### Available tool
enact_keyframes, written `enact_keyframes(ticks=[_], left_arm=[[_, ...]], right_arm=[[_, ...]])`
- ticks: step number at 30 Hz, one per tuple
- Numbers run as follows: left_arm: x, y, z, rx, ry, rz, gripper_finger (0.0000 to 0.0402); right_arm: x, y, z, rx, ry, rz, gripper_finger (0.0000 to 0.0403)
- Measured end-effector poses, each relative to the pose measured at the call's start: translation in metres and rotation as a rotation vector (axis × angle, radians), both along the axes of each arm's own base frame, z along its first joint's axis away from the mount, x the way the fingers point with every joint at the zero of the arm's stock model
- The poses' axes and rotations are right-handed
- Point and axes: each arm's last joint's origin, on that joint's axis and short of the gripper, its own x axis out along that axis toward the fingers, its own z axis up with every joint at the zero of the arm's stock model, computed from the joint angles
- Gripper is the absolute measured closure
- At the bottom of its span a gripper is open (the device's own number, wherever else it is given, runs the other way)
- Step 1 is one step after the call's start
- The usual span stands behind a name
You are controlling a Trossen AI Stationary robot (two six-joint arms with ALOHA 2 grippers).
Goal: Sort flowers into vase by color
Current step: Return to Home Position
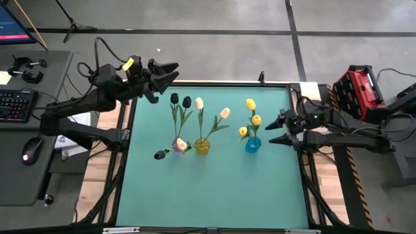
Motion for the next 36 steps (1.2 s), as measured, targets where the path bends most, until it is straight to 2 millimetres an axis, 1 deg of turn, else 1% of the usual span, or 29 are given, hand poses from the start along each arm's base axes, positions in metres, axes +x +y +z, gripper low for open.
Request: enact_keyframes(ticks=[5,10,13,17,20,24,25,26,27,31,34,36], left_arm=[[-0.007,-0.001,0.0,0.004,0.034,0.003,0.017],[-0.01,-0.002,-0.009,0.05,0.159,0.017,0.017],[-0.01,-0.003,-0.013,0.067,0.21,-0.001,0.017],[-0.005,-0.008,-0.018,0.096,0.263,-0.035,0.017],[-0.001,-0.014,-0.026,0.119,0.267,-0.065,0.017],[-0.001,-0.023,-0.055,0.097,0.233,-0.097,0.0172],[-0.003,-0.024,-0.064,0.084,0.213,-0.097,0.0175],[-0.006,-0.026,-0.072,0.077,0.192,-0.095,0.0179],[-0.01,-0.027,-0.079,0.07,0.161,-0.095,0.0184],[-0.03,-0.029,-0.105,0.066,0.071,-0.081,0.0216],[-0.048,-0.03,-0.123,0.067,0.031,-0.064,0.0258],[-0.059,-0.03,-0.137,0.06,0.028,-0.047,0.0294]], right_arm=[[-0.015,0.003,0.021,0.003,0.061,-0.001,0.0108],[-0.029,0.006,0.036,0.023,0.118,-0.019,0.0129],[-0.034,0.006,0.041,0.047,0.132,-0.052,0.0146],[-0.035,0.006,0.042,0.073,0.142,-0.079,0.0186],[-0.036,0.006,0.04,0.071,0.169,-0.077,0.0239],[-0.037,0.006,0.039,0.043,0.181,-0.061,0.0334],[-0.037,0.006,0.039,0.037,0.179,-0.057,0.0363],[-0.037,0.006,0.039,0.029,0.177,-0.054,0.0382],[-0.037,0.006,0.039,0.021,0.174,-0.05,0.0391],[-0.037,0.006,0.039,0.038,0.175,-0.059,0.0382],[-0.035,0.006,0.041,0.064,0.152,-0.073,0.0396],[-0.033,0.006,0.045,0.075,0.113,-0.08,0.04]])
